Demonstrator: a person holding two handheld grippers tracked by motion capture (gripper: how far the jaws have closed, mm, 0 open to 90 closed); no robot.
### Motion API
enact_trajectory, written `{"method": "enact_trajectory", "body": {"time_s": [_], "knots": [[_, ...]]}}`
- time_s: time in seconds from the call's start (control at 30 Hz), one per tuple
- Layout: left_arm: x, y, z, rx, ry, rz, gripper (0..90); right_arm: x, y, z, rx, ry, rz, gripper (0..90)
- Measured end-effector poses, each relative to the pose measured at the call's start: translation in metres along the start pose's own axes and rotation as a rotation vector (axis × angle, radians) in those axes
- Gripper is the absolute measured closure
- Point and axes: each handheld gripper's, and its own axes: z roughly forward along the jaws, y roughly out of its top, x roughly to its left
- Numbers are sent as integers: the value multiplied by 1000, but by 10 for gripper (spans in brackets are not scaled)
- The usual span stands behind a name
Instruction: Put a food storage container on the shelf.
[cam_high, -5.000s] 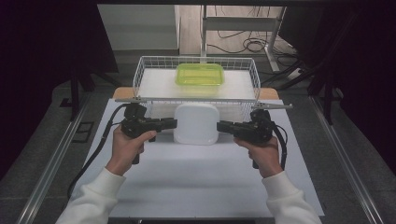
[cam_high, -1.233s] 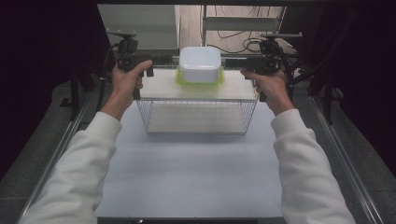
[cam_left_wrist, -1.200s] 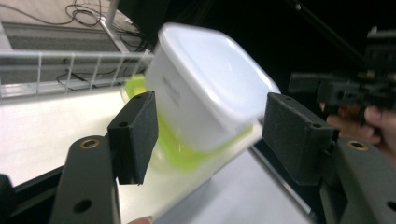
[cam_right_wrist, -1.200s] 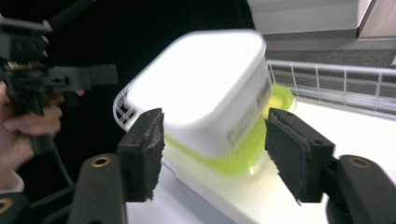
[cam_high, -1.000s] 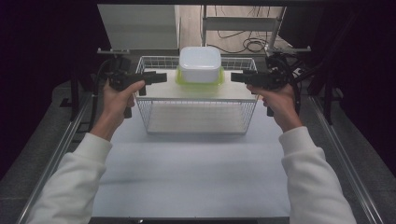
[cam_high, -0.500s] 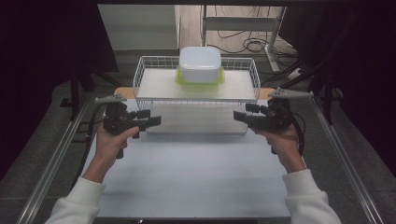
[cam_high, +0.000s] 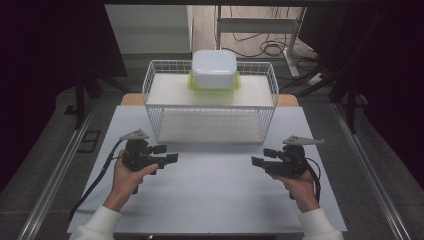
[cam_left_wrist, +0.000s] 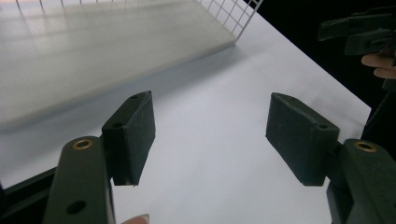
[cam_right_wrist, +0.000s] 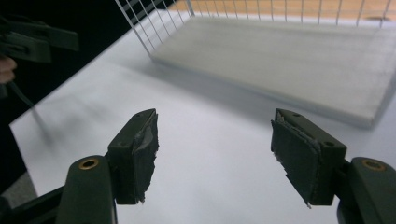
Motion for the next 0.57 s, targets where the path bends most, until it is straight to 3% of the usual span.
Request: {"method": "enact_trajectory", "body": {"time_s": [0.23,0.57], "knots": [[2,-11,4,32,18,-4,320,-2,-6,0,13,-7,-11,307],[8,-14,7,41,38,-15,304,-2,-7,5,22,15,-41,257]]}}
